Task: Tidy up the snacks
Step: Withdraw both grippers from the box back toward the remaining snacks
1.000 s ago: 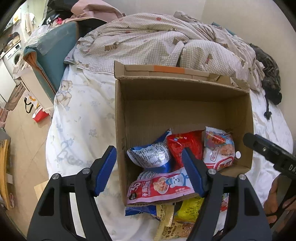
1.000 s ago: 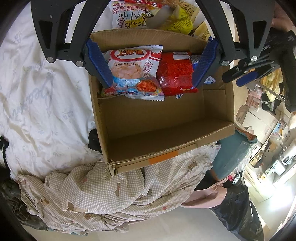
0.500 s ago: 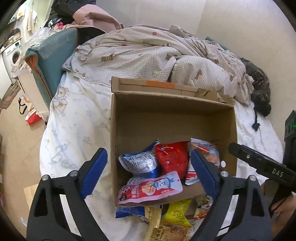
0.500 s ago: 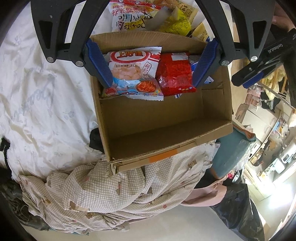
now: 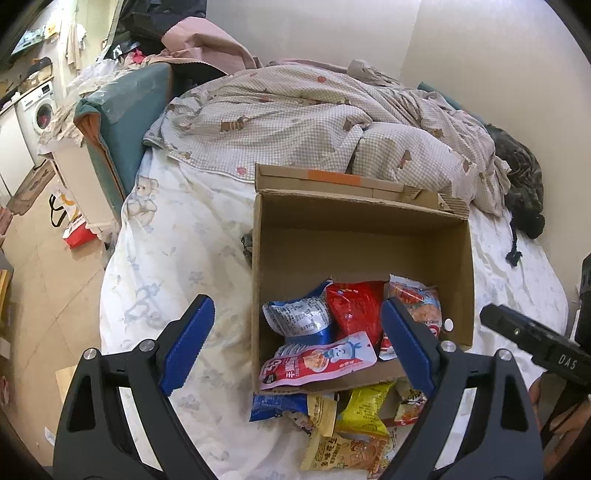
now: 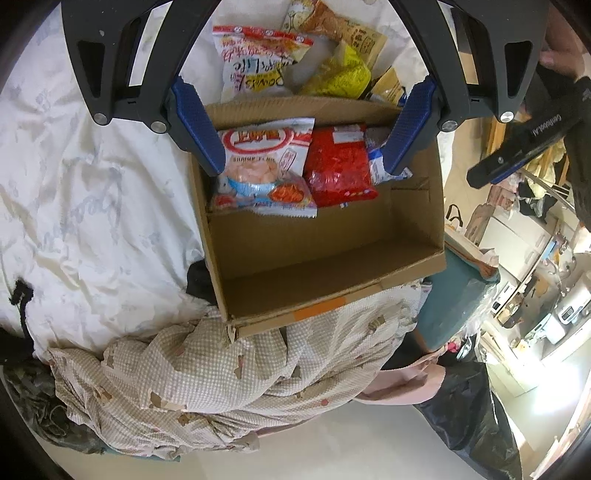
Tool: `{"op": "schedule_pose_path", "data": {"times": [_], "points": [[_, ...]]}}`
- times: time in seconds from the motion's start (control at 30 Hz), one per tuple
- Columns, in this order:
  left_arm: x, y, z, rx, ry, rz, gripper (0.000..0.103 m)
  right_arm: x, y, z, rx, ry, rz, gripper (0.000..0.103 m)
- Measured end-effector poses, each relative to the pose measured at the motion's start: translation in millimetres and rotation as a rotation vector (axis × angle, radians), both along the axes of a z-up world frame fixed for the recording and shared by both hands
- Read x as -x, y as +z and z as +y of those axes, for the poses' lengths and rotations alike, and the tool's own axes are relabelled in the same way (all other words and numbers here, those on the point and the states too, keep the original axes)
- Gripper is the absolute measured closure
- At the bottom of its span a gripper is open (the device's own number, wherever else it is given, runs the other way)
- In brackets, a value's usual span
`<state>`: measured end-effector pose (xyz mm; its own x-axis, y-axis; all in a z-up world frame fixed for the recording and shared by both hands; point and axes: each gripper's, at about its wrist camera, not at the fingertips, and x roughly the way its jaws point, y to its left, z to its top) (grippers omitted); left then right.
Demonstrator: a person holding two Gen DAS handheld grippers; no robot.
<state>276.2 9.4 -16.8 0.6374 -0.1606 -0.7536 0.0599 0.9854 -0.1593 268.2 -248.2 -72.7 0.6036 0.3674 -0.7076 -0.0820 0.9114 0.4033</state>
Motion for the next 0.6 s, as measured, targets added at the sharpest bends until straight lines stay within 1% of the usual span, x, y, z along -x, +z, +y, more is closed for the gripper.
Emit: {"op": "schedule_pose_path", "data": {"times": [0.17,0.4,0.47,0.6], "points": [[13,4,5,-0.004,0.004,-0.010,0.013,15,-1,-1,-0.003,-0.004,0.007,0.013],[34,5,7,0.014,-0.008,-0.004,0.013,40,3,-6,-0.027,-0.011,0.010,0.013],[40,5,7,0.031,-0.019,0.002,0.013,47,4,-8,-0.032,-0.016,0.011,0.013],[52,4,9,0.017,-0.004,0.006,0.013,58,2,-14,-0.068,-0.030,0.028,0.013]]}}
